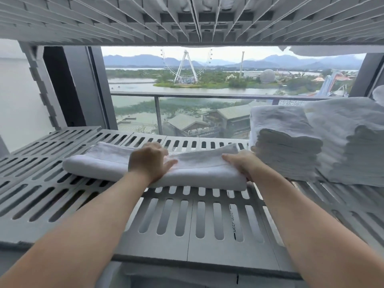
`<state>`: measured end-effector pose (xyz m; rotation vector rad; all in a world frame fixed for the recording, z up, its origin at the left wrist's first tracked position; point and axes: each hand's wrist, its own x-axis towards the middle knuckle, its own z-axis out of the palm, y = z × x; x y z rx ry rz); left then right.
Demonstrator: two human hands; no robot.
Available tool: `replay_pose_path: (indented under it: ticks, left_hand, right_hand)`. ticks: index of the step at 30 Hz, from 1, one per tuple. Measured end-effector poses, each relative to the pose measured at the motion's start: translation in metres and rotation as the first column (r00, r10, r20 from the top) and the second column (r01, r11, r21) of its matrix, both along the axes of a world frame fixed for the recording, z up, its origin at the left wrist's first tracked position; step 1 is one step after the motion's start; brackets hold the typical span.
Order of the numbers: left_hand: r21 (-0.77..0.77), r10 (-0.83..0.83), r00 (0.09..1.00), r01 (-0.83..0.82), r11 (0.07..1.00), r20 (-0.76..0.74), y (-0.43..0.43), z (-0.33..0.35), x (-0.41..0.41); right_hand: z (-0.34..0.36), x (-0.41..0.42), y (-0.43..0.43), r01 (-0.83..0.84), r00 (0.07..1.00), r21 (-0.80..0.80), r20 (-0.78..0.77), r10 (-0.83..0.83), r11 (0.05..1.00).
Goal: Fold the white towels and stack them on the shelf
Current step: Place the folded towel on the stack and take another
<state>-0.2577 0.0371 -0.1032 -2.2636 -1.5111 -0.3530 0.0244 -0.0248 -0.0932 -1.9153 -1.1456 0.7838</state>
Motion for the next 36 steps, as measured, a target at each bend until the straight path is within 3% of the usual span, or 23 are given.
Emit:
replay_pose_path:
  ticks: [2,4,7,10,13,16,18,21,23,25,28,33,36]
  left_hand:
    - [0.043,-0.024,0.996,0.021,0.999,0.084,-0.005,-0.001,-0.006]
    - [-0.129,0.054,0.980,-0.030,0.991,0.192,-0.006,0.002,-0.014]
    - [-0.370,0.159,0.986,-0.127,0.920,0.058,-0.009,0.008,-0.025]
    - [-0.514,0.230,0.973,-0.212,0.832,-0.029,-0.013,0.001,-0.025]
    - [-0.553,0.208,0.978,-0.192,0.811,-0.035,-0.010,0.000,-0.024]
    - [-0.507,0.141,0.987,-0.081,0.858,0.082,0.000,0.014,-0.041]
    - [-0.413,0.156,0.985,-0.114,0.904,0.069,0.009,0.025,-0.066]
    - [-0.320,0.322,0.945,-0.320,0.892,-0.048,0.024,0.030,-0.114]
    - [-0.394,0.400,0.916,-0.354,0.848,0.037,0.035,0.031,-0.144]
    - [-0.501,0.392,0.885,-0.228,0.835,0.251,0.044,0.035,-0.163]
    - [-0.609,0.418,0.693,0.037,0.793,0.588,0.058,0.037,-0.182]
    - [-0.644,0.496,0.428,0.345,0.683,0.755,0.083,0.036,-0.218]
    - [-0.645,0.610,0.258,0.497,0.581,0.749,0.093,0.039,-0.238]
  right_hand:
    - [0.005,-0.009,0.001,0.025,0.999,0.033,0.019,-0.026,0.999]
    - [0.012,-0.016,0.004,0.020,0.977,0.063,-0.215,-0.006,0.998]
    - [0.029,-0.028,0.001,-0.062,0.810,0.094,-0.577,0.105,0.994]
    - [0.045,-0.041,0.001,-0.123,0.630,0.211,-0.738,0.241,0.970]
    - [0.066,-0.065,0.003,-0.107,0.507,0.327,-0.795,0.334,0.939]
    - [0.086,-0.096,0.009,-0.099,0.474,0.387,-0.792,0.386,0.917]
    - [0.098,-0.119,0.016,-0.103,0.468,0.389,-0.793,0.390,0.916]
    - [0.106,-0.158,0.034,-0.132,0.524,0.383,-0.756,0.392,0.914]
    - [0.109,-0.191,0.049,-0.126,0.605,0.355,-0.713,0.356,0.926]
    - [0.110,-0.227,0.066,-0.098,0.696,0.318,-0.655,0.293,0.943]
    - [0.104,-0.280,0.090,-0.070,0.868,0.231,-0.465,0.174,0.970]
    - [0.077,-0.342,0.128,-0.131,0.975,0.087,-0.170,0.144,0.988]
    - [0.064,-0.365,0.139,-0.127,0.992,0.038,-0.017,0.128,0.991]
